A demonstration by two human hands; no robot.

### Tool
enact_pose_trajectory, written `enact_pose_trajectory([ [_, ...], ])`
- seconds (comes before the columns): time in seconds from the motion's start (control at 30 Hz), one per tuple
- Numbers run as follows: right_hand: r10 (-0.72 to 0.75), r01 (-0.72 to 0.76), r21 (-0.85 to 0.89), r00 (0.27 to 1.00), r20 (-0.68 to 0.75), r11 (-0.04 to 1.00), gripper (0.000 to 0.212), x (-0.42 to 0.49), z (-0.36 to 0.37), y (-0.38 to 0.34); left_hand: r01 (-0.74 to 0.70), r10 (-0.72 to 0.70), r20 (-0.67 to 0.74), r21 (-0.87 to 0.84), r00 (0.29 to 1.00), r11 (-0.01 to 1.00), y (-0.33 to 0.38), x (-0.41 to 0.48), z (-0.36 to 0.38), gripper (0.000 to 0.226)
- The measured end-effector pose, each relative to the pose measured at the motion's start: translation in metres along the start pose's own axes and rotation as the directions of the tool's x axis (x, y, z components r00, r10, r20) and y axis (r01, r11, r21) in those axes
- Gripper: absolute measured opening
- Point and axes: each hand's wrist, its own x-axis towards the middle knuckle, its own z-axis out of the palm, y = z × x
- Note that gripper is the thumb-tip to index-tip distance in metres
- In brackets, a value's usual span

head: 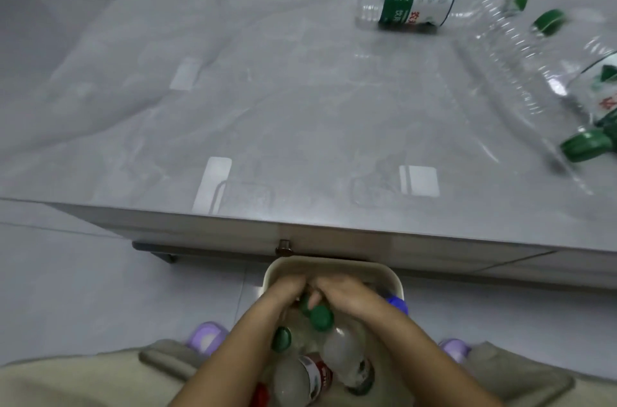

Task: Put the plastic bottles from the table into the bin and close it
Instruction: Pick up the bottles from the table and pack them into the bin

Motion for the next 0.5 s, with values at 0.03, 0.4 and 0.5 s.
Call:
enact_pose_trajectory([
  [0.03,-0.051,0.054,-0.067,0.997,0.051,0.996,0.041,-0.018,-0.007,-0.004,-0.016,0.009,0.051,0.137,0.999,0.990,-0.002,0.000,-0.001,0.029],
  [0.4,-0.349,-0.006,-0.354,0.158,-0.924,0.935,0.049,-0.196,-0.208,-0.038,-0.391,0.409,0.025,0.350,0.912,0.851,-0.025,-0.049,0.012,0.033],
  [0.5,-0.306,-0.338,-0.438,0.379,-0.873,0.833,0.060,-0.171,-0.222,-0.013,-0.417,0.444,-0.069,0.238,0.894,0.877,-0.029,-0.073,-0.008,0.020],
])
